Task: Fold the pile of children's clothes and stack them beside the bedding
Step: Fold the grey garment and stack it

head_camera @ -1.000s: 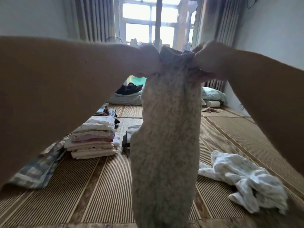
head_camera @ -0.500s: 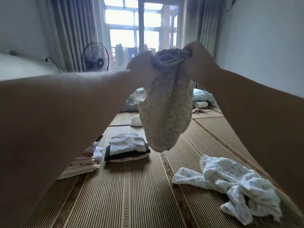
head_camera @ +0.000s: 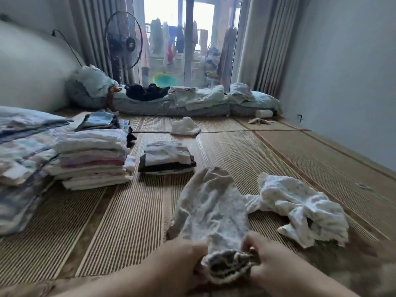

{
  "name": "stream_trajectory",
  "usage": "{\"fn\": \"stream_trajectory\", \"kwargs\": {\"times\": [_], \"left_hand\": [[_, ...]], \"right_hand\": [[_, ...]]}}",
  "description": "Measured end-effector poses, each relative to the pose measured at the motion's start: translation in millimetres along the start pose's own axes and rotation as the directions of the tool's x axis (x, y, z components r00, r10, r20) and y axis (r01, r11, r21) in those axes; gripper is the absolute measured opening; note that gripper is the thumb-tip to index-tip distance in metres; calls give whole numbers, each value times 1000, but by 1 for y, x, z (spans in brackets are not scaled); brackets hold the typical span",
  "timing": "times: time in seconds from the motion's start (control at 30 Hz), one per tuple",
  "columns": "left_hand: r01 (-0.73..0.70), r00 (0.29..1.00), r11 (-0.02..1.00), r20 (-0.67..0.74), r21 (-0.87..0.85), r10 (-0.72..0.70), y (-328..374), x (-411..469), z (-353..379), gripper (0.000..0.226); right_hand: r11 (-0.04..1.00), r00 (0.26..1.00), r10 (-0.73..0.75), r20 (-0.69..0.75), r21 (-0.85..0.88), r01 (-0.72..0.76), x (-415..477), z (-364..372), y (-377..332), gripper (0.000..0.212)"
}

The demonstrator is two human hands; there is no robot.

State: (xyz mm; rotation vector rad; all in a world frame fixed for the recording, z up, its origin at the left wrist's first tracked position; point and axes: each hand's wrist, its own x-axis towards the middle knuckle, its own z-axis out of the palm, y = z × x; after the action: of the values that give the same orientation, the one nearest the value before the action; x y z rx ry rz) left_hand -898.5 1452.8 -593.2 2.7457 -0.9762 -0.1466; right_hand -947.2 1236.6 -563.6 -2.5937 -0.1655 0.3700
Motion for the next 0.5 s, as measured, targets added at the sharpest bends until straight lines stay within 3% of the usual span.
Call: {"fn": "stream_trajectory", "kwargs": {"times": [0.1,0.17,0.23,0.27,0.3,0.4,0.47,0.5], "left_hand": [[-5,991,999,134,-34,10,-5,-15,15,23],[8,994,999,108,-51,-3,-8,-22,21,28],[29,998,993,50,-116,-23,-9,-22,14,32],[51,998,971,56,-232,-39,-10,-19,10,27],[125,990,907,103,-402,-92,-15,-13,5,20],[270,960,524,180,-808,-216,-30,16,-5,13],[287,936,459,145,-841,-319,-42,41,-7,20],[300,917,469,115,-831,-382,-45,52,-6,21]], "right_hand": [[999,994,-8,112,54,2,-6,6,4,17],[995,991,-22,128,99,9,-6,6,8,19],[961,990,-36,135,275,-3,0,2,10,28],[919,994,-36,105,395,-8,4,0,11,29],[857,998,-32,47,515,3,11,-3,13,28],[635,989,45,-142,768,81,47,-13,19,29],[578,963,122,-242,806,129,78,-16,25,39],[615,944,160,-288,777,133,93,-14,29,43]]}}
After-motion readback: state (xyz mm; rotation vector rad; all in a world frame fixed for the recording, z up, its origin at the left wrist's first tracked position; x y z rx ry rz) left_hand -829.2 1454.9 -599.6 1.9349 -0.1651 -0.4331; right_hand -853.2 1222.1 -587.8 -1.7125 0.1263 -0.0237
